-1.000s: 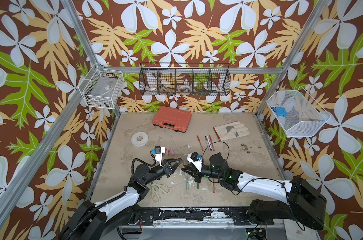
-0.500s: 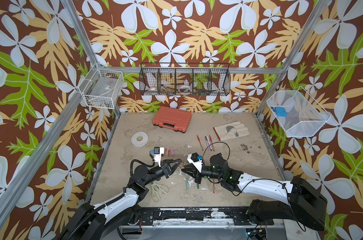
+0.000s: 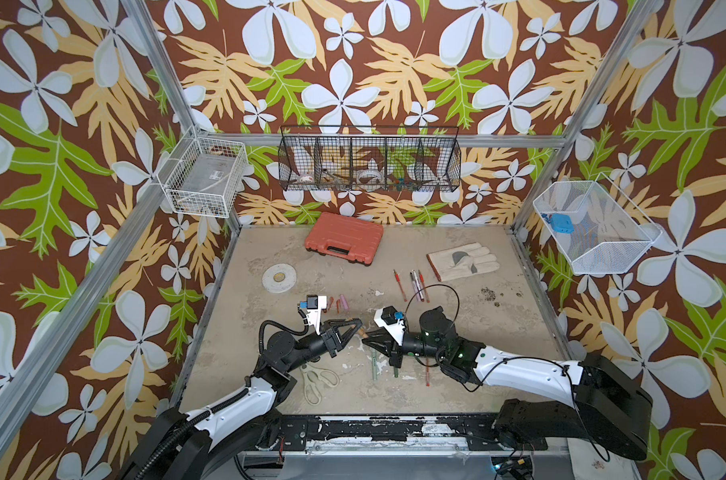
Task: Open the pen caps
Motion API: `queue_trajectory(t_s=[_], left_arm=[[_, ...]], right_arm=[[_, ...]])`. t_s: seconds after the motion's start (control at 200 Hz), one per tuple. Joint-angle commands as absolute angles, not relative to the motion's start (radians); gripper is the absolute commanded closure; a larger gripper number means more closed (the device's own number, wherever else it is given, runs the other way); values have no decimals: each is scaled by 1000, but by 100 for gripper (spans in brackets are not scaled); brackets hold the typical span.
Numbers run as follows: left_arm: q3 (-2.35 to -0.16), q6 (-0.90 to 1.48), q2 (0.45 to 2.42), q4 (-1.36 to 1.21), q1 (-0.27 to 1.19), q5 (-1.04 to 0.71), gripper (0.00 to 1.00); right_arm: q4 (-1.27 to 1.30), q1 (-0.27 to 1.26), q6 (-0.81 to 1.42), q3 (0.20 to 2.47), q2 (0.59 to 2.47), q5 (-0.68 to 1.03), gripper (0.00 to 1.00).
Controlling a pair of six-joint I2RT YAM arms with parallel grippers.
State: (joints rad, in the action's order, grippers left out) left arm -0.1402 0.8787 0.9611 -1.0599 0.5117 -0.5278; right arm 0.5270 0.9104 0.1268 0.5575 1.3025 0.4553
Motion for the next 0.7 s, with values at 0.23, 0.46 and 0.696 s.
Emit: queue_trajectory(t_s=[0.23,0.46,0.696], left_arm=[[-138,910,933,-1272,481,-344,100],[-135,932,960,-1300,462,-356,100],[-132,922,938,-1259,452,-328,100]], right_arm=[[252,912,112,534,1299,518,100],[241,912,110,534,1302,521,100],[198,976,81,547,1308,343,100]])
